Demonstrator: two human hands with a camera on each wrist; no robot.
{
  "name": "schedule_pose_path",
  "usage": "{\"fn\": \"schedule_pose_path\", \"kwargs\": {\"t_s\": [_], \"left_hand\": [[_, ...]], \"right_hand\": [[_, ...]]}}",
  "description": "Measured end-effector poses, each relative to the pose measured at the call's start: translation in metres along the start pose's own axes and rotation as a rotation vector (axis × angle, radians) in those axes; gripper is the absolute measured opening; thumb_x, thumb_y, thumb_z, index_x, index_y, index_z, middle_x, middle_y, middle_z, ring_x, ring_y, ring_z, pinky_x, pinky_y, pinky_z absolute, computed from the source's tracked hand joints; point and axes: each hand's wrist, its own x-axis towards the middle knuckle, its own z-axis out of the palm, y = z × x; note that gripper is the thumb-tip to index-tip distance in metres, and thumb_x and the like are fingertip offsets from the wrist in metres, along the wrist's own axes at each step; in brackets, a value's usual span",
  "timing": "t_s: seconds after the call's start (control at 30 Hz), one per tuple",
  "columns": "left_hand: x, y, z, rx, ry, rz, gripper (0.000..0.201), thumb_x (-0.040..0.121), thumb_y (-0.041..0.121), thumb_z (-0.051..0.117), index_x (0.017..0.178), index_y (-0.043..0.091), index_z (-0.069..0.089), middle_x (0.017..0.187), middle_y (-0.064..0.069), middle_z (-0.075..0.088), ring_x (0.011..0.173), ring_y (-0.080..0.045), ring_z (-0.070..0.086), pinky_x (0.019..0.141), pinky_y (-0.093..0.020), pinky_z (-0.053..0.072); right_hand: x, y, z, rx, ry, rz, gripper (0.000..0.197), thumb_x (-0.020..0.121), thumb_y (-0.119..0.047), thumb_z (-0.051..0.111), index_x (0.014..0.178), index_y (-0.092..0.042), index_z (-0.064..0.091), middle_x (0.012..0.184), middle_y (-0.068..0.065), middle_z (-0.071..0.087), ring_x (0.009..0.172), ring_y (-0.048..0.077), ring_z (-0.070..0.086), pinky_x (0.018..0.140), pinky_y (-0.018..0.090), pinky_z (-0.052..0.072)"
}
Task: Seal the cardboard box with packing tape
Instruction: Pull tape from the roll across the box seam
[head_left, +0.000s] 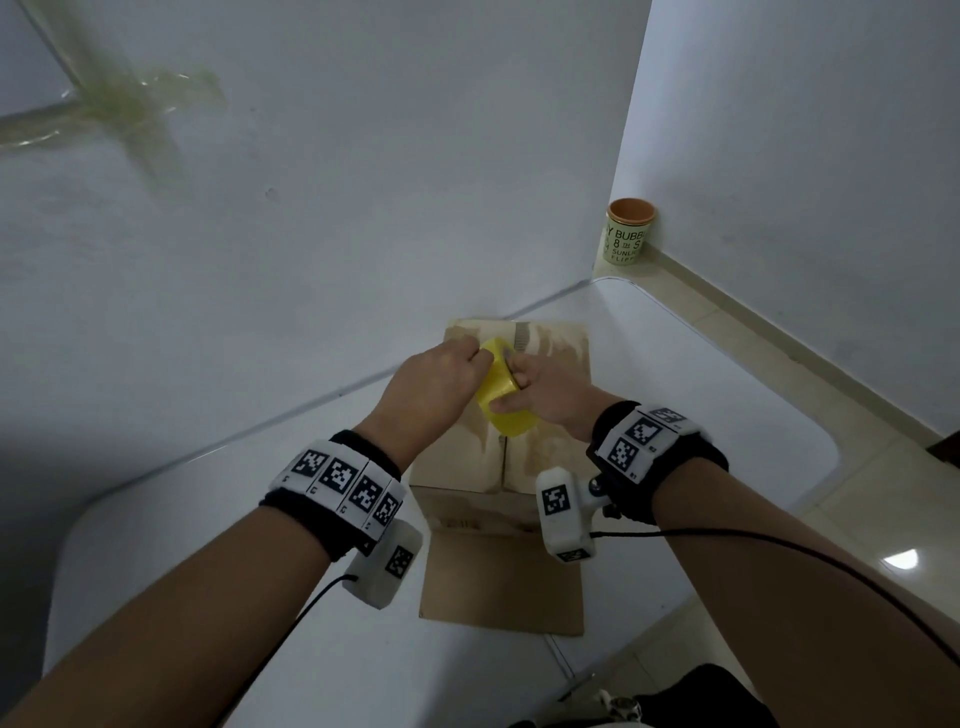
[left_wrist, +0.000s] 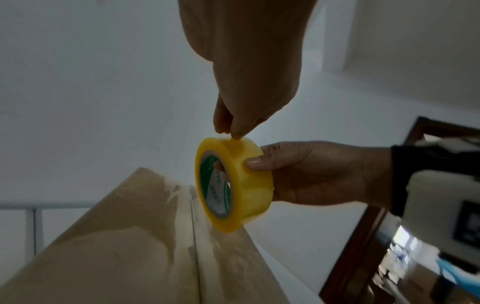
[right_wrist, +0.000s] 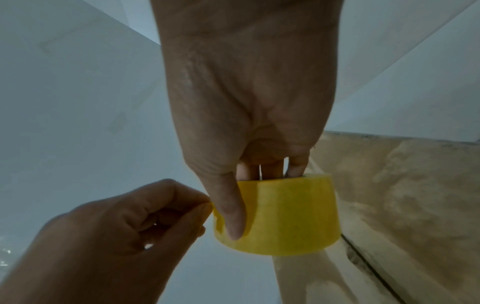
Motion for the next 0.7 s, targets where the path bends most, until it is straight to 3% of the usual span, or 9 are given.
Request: {"fn": "schedule_pose_path", "kwargs": {"t_s": [0.07, 0.13, 0.2, 0.33, 0.4, 0.47, 0.57, 0.63, 0.7], "left_hand": [[0.002, 0.004, -0.006, 0.124, 0.002, 0.081, 0.024, 0.054, -0.005, 0.067, 0.07, 0.01, 0.058, 0.065, -0.004, 0.052, 0.049, -0.019, 0.051, 0.039, -0.022, 0.023], [0.005, 0.004, -0.004, 0.168, 0.027, 0.149, 0.022, 0.059, -0.004, 0.066, 0.072, 0.012, 0.058, 0.067, -0.002, 0.053, 0.052, -0.018, 0.051, 0.042, -0.025, 0.031], [0.008, 0.003, 0.001, 0.18, 0.031, 0.18, 0.022, 0.061, -0.001, 0.071, 0.071, 0.013, 0.058, 0.067, -0.001, 0.053, 0.054, -0.017, 0.05, 0.045, -0.027, 0.036], [0.009, 0.005, 0.0, 0.115, -0.016, 0.183, 0.023, 0.06, 0.006, 0.078, 0.07, 0.013, 0.059, 0.066, -0.001, 0.054, 0.053, -0.018, 0.052, 0.043, -0.026, 0.036], [0.009, 0.005, 0.0, 0.055, -0.046, 0.168, 0.027, 0.055, 0.01, 0.081, 0.071, 0.012, 0.06, 0.066, -0.002, 0.055, 0.053, -0.019, 0.054, 0.041, -0.024, 0.036], [0.009, 0.005, 0.002, 0.003, -0.07, 0.155, 0.03, 0.053, 0.011, 0.083, 0.072, 0.011, 0.06, 0.066, -0.003, 0.056, 0.054, -0.021, 0.056, 0.039, -0.023, 0.036], [0.009, 0.0, 0.003, -0.028, -0.073, 0.168, 0.03, 0.053, 0.011, 0.082, 0.071, 0.01, 0.058, 0.066, -0.004, 0.055, 0.055, -0.022, 0.056, 0.041, -0.021, 0.03], [0.008, -0.003, 0.002, -0.039, -0.061, 0.185, 0.03, 0.052, 0.009, 0.081, 0.069, 0.01, 0.057, 0.066, -0.004, 0.054, 0.054, -0.022, 0.055, 0.042, -0.02, 0.028], [0.007, -0.005, 0.003, -0.057, -0.057, 0.182, 0.03, 0.052, 0.008, 0.08, 0.069, 0.009, 0.056, 0.065, -0.005, 0.054, 0.053, -0.022, 0.054, 0.041, -0.021, 0.029]], "right_hand": [[-0.002, -0.001, 0.0, -0.042, -0.012, -0.002, 0.031, 0.072, -0.007, 0.075, 0.098, 0.001, 0.06, 0.078, 0.003, 0.058, 0.084, 0.023, 0.057, 0.078, 0.04, 0.045], [-0.003, -0.001, 0.0, -0.079, -0.024, -0.01, 0.015, 0.076, -0.001, 0.073, 0.082, -0.004, 0.059, 0.074, 0.004, 0.056, 0.08, 0.021, 0.056, 0.076, 0.037, 0.043], [-0.005, -0.002, -0.002, -0.118, -0.03, -0.017, 0.026, 0.078, 0.001, 0.071, 0.067, -0.014, 0.054, 0.068, 0.001, 0.054, 0.072, 0.017, 0.054, 0.073, 0.033, 0.042], [-0.009, -0.007, -0.005, -0.204, -0.069, -0.042, 0.032, 0.078, 0.001, 0.072, 0.067, -0.022, 0.053, 0.066, -0.003, 0.055, 0.069, 0.012, 0.054, 0.071, 0.029, 0.044], [-0.009, -0.006, -0.004, -0.27, -0.068, -0.06, 0.018, 0.078, -0.004, 0.074, 0.079, -0.016, 0.059, 0.077, 0.008, 0.062, 0.079, 0.024, 0.061, 0.079, 0.039, 0.049], [-0.009, -0.005, -0.003, -0.312, -0.067, -0.06, 0.019, 0.077, -0.008, 0.075, 0.091, -0.008, 0.061, 0.085, 0.016, 0.062, 0.09, 0.035, 0.062, 0.086, 0.046, 0.049], [-0.008, -0.004, -0.003, -0.292, -0.075, -0.014, 0.017, 0.077, -0.009, 0.075, 0.078, -0.004, 0.059, 0.071, 0.007, 0.053, 0.074, 0.023, 0.054, 0.073, 0.038, 0.044], [-0.004, -0.004, -0.006, -0.298, -0.103, 0.016, 0.033, 0.077, -0.015, 0.076, 0.084, 0.011, 0.057, 0.072, 0.009, 0.048, 0.073, 0.021, 0.048, 0.07, 0.032, 0.037], [-0.001, -0.007, -0.007, -0.344, -0.121, 0.017, 0.041, 0.077, -0.02, 0.076, 0.086, 0.014, 0.055, 0.076, 0.007, 0.045, 0.073, 0.02, 0.044, 0.068, 0.031, 0.033]]}}
